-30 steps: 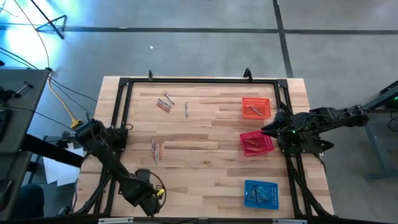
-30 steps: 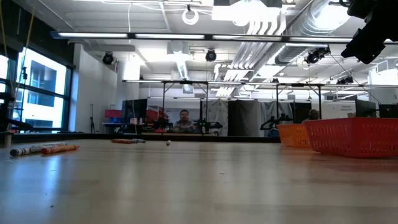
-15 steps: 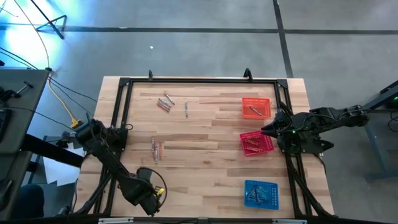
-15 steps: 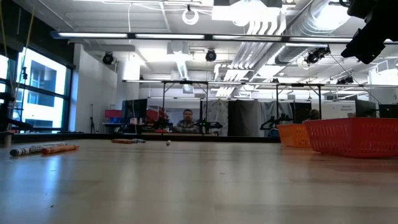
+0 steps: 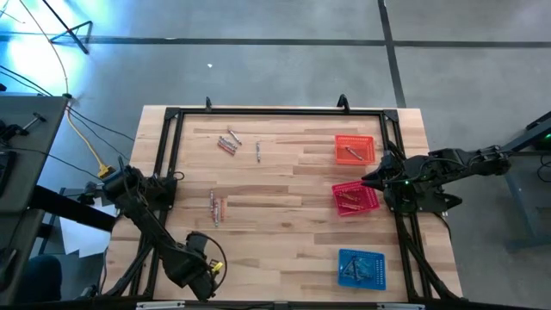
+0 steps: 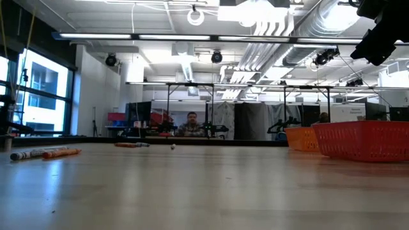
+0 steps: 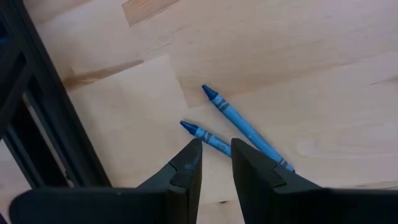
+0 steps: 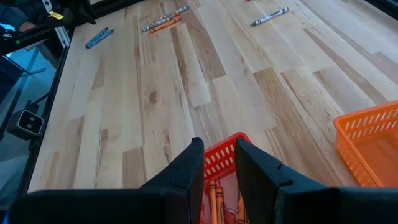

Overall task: Sort crayons
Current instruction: Put the blue crayon into the blue bin

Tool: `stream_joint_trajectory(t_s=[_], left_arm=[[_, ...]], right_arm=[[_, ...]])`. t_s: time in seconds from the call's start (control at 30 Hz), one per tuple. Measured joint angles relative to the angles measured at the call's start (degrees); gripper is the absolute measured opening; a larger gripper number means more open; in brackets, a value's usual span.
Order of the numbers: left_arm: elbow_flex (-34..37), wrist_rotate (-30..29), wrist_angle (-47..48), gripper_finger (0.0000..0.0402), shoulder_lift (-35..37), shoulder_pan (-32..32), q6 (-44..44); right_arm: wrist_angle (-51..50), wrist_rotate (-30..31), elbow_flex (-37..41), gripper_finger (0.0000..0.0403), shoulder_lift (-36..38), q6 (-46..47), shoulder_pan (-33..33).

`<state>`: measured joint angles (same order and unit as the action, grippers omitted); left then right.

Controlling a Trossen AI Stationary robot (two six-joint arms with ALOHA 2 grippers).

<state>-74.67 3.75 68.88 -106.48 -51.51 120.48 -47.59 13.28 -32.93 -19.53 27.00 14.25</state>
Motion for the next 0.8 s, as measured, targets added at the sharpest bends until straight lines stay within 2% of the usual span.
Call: stream_joint_trajectory(t_s=[0.57,0.8], left_arm=[[0.0,-0.2,-0.4,0.0074,0.0,-0.7,5.2],[0.0,-5.9,-5.3,0.0074,0.0,-0.7,5.6]], right_arm=[[0.0,0.0,0.0,0.0084,0.0,0.0,0.0],[0.0,0.0,0.0,0.0084,0.0,0.0,0.0]])
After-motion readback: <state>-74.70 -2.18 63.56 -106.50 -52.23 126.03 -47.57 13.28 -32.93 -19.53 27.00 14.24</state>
